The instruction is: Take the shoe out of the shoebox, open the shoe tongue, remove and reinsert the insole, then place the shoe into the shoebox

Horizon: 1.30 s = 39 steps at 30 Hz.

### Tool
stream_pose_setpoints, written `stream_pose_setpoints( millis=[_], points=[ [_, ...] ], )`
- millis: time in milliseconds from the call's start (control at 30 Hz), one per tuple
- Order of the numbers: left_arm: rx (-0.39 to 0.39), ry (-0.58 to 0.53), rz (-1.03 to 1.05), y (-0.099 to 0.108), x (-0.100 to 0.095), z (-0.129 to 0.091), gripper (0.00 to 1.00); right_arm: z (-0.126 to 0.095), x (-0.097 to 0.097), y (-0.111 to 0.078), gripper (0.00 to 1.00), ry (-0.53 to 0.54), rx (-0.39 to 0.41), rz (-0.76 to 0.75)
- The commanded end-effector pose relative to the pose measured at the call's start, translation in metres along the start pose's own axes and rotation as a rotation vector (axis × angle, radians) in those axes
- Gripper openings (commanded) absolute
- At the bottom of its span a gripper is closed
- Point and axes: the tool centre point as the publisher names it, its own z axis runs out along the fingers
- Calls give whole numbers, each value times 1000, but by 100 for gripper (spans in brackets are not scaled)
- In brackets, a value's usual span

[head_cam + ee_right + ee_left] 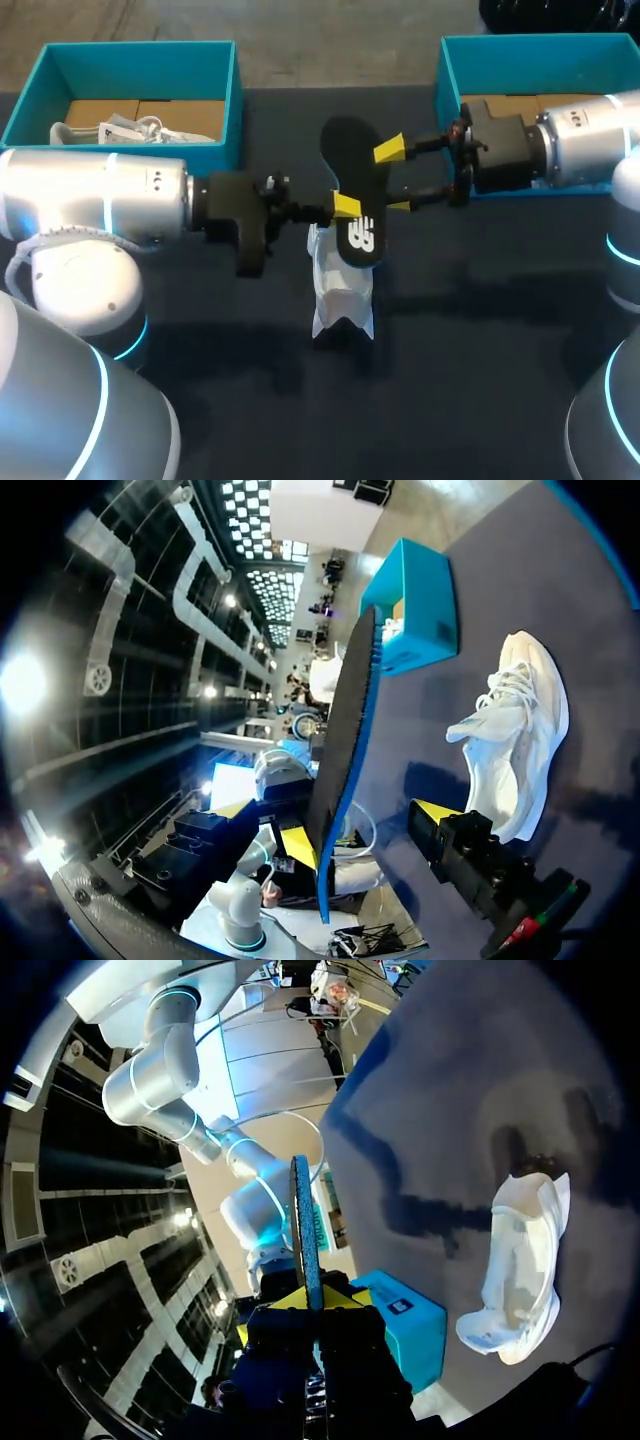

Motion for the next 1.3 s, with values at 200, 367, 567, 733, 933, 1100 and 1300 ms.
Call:
stream_pose_setpoints(
  millis=[200, 367, 567, 733, 933, 1100, 1300],
  points=[
    [-13, -26, -9, 3, 2, 16, 0, 9, -2, 7, 49, -2, 5, 3],
    [-7, -29, -14, -2, 3, 14, 0, 9, -4, 10, 43, -5, -2, 5],
    [2, -29, -17, -6, 3, 12, 0, 8, -4, 14, 31, -8, -13, 7],
    [-3, -32, -19, -7, 4, 12, 0, 9, -4, 14, 24, -7, -12, 7],
    [-8, -30, -22, -6, 4, 11, 0, 11, -5, 13, 0, -4, -8, 11],
    [-11, -30, -22, -5, 4, 11, 0, 11, -5, 13, 0, -2, -9, 8],
    [-26, -14, -34, -3, 5, 7, 100, 11, -5, 14, 0, -4, -6, 7]
  ],
)
